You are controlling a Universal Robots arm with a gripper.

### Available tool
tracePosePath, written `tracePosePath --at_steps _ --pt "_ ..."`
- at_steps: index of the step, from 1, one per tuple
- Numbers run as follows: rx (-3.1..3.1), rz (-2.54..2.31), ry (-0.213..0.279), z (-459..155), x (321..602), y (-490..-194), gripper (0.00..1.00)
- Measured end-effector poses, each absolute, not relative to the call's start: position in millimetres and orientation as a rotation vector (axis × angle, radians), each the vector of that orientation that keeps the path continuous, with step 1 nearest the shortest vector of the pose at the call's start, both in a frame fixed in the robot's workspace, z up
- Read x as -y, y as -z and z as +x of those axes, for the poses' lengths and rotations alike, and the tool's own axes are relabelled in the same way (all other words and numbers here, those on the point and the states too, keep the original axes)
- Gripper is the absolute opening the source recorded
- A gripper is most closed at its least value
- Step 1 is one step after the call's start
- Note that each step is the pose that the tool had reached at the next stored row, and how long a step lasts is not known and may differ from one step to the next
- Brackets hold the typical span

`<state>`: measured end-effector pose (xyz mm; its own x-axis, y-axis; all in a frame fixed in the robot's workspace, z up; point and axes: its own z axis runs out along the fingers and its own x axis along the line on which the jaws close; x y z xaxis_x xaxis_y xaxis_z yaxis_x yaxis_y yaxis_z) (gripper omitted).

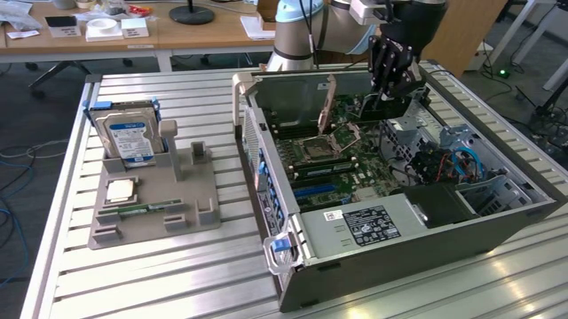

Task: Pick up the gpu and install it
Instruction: 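Insert the gpu into the slot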

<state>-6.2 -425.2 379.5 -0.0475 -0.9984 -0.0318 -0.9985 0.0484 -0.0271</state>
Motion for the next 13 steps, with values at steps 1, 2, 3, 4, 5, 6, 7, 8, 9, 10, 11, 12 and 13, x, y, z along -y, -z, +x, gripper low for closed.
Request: tracePosePath --at_steps 1,2,3,4,5,6,7,8,9,10,11,12,13 --pt "-2.244 -2.138 -0.004 -6.2 425.2 -379.0 0.26" --pt "-2.244 -2.139 -0.004 -6.2 425.2 -377.7 0.26" --pt "-2.244 -2.139 -0.004 -6.2 425.2 -377.7 0.26" --pt "-2.244 -2.139 -0.003 -6.2 425.2 -377.6 0.26" --pt "-2.244 -2.139 -0.004 -6.2 425.2 -377.2 0.26" --pt "-2.243 -2.139 -0.004 -6.3 425.2 -376.8 0.26" --pt "-2.243 -2.139 -0.003 -6.5 425.2 -376.3 0.26" --pt "-2.243 -2.139 -0.003 -6.6 425.2 -375.8 0.26" --pt "-2.243 -2.14 -0.003 -6.7 425.2 -375.6 0.26" --pt "-2.243 -2.14 -0.003 -6.8 425.2 -375.6 0.26" --pt "-2.243 -2.14 -0.003 -6.8 425.2 -375.5 0.26" --pt "-2.243 -2.14 -0.003 -6.8 425.2 -375.5 0.26" --pt "-2.243 -2.14 -0.003 -6.8 425.2 -375.5 0.26"
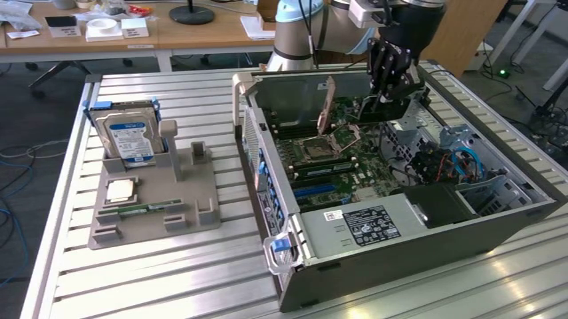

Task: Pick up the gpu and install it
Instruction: 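Insert the gpu into the slot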

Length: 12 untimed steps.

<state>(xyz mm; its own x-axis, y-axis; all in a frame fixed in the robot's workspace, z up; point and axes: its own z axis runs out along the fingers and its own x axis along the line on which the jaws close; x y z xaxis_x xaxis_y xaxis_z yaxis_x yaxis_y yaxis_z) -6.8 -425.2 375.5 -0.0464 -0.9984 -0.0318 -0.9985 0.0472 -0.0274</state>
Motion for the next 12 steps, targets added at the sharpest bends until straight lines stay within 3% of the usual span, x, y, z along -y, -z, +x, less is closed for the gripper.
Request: tracePosePath --at_steps 12 --pt "-2.243 -2.14 -0.003 -6.8 425.2 -373.7 0.26"
